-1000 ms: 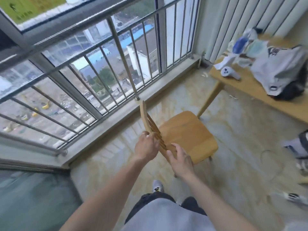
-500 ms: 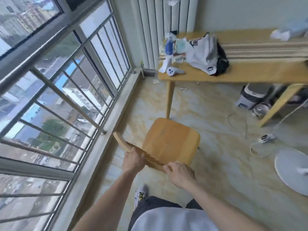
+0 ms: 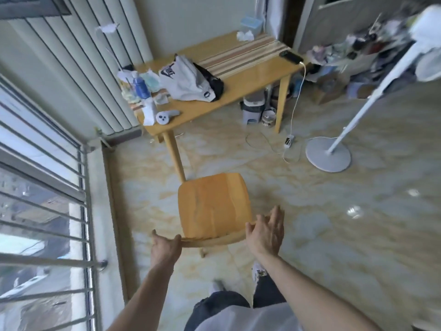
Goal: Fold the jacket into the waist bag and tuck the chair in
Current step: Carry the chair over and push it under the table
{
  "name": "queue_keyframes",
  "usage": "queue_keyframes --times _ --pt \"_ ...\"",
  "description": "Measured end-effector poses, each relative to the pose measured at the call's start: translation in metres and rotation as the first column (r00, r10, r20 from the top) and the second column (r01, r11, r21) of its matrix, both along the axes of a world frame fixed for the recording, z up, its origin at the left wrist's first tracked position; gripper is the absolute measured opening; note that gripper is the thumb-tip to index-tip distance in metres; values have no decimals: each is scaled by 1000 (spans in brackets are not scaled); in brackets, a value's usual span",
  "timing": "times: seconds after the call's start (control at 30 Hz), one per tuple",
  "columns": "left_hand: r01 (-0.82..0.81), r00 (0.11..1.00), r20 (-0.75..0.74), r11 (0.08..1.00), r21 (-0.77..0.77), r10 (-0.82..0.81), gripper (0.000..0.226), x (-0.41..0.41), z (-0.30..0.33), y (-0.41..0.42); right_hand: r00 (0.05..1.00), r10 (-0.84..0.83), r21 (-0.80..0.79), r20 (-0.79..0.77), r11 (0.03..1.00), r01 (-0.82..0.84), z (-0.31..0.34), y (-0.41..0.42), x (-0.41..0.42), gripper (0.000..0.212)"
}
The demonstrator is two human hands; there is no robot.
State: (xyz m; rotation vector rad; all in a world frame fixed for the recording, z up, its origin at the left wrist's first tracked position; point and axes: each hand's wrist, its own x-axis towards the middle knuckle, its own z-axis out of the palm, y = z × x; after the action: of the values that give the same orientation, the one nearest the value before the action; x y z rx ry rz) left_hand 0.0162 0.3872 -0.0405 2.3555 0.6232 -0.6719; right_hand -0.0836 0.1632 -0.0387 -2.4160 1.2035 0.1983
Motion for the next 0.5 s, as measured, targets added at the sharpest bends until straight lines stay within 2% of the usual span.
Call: queue_keyframes --times 0.03,0.1,0.17,0.3,0.37,0.4,0.5 --pt "-29 999 -31 999 -28 28 79 1 1 2 994 -101 80 39 992 97 4 -1 1 40" --pt "-155 982 -131 976 -154 135 54 3 2 5 960 -273 288 56 925 247 11 -4 5 56" --pt "-351 926 -261 878 -325 273 21 5 2 6 919 -391 441 60 836 327 14 -5 11 73" --pt "-587 804 -439 654 -477 401 15 12 2 4 801 -594 540 80 701 466 18 3 27 92" --pt "-642 761 -498 591 -489 415 20 15 5 2 680 -733 597 23 555 579 9 0 36 87" --pt "-667 740 -522 556 -495 424 21 17 6 0 616 -787 626 -22 470 623 0 -5 40 78" --pt "-757 650 -596 465 -458 472 25 23 12 -5 506 -838 722 -205 220 656 -10 -22 50 33"
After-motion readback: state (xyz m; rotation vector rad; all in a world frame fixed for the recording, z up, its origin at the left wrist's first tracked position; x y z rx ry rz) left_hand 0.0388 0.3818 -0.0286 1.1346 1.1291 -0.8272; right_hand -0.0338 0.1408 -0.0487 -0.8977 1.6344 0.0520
